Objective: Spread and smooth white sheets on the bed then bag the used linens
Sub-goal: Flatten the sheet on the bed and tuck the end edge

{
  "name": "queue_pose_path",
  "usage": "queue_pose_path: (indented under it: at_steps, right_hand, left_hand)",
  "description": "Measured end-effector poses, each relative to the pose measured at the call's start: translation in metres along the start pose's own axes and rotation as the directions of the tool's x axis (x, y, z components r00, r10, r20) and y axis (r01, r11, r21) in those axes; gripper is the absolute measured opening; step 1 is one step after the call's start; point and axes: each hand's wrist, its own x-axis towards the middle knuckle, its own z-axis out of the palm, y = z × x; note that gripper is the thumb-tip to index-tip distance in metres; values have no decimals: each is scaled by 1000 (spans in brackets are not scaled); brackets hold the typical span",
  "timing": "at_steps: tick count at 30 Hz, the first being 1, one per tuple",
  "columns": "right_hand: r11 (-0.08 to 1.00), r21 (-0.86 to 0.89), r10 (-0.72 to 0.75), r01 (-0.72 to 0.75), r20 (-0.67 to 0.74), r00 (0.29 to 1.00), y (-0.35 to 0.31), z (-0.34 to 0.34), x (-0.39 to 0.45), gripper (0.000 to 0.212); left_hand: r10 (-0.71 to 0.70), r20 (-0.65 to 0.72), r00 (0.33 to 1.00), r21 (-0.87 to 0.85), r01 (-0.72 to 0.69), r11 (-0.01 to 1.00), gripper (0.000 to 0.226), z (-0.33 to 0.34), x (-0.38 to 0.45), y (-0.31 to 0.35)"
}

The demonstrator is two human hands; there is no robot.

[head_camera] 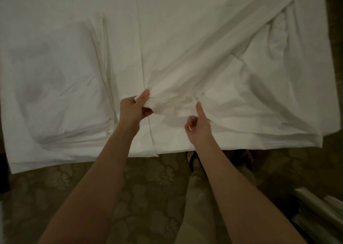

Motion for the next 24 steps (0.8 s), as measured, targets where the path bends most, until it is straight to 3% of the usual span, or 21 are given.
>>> queue_pose_path:
  at_steps: [2, 4, 8, 11, 14, 16, 19, 24]
  right_hand:
    - [996, -94, -15, 7, -75, 997, -6, 0, 1, 31]
    - [996, -68, -58, 50, -112, 992, -13, -4, -1, 29]
    - [977, -138, -177, 162, -104, 979, -26, -29, -19, 23]
    - [973, -151, -195, 175, -134, 971, -19, -60, -29, 35]
    - [982, -113, -176, 154, -229, 957, -13, -87, -34, 18]
    - [984, -79, -177, 162, -253, 951, -22, -94, -32, 22]
    - [987, 33, -145, 154, -195, 970, -43, -94, -29, 36]
    - [989, 1, -150, 150, -57, 987, -55, -82, -37, 26]
  left_hand:
    - [2, -17, 1000, 13, -1, 1000, 23, -7, -1, -4]
    - [13, -44, 999, 11, -13, 1000, 22, -20, -1, -3]
    - [27, -89, 996, 48, -22, 999, 25, -51, -1, -8]
    - [-37, -137, 990, 62, 46, 997, 26, -51, -8, -41]
    - [-147, -144, 979, 88, 160, 983, 27, -38, -19, -85]
    - [-206, -121, 971, 61, 214, 975, 24, -26, -26, -107]
    - [-216, -92, 972, 37, 220, 975, 22, -19, -35, -118]
    - [-114, -105, 988, 50, 120, 992, 28, -52, -34, -88]
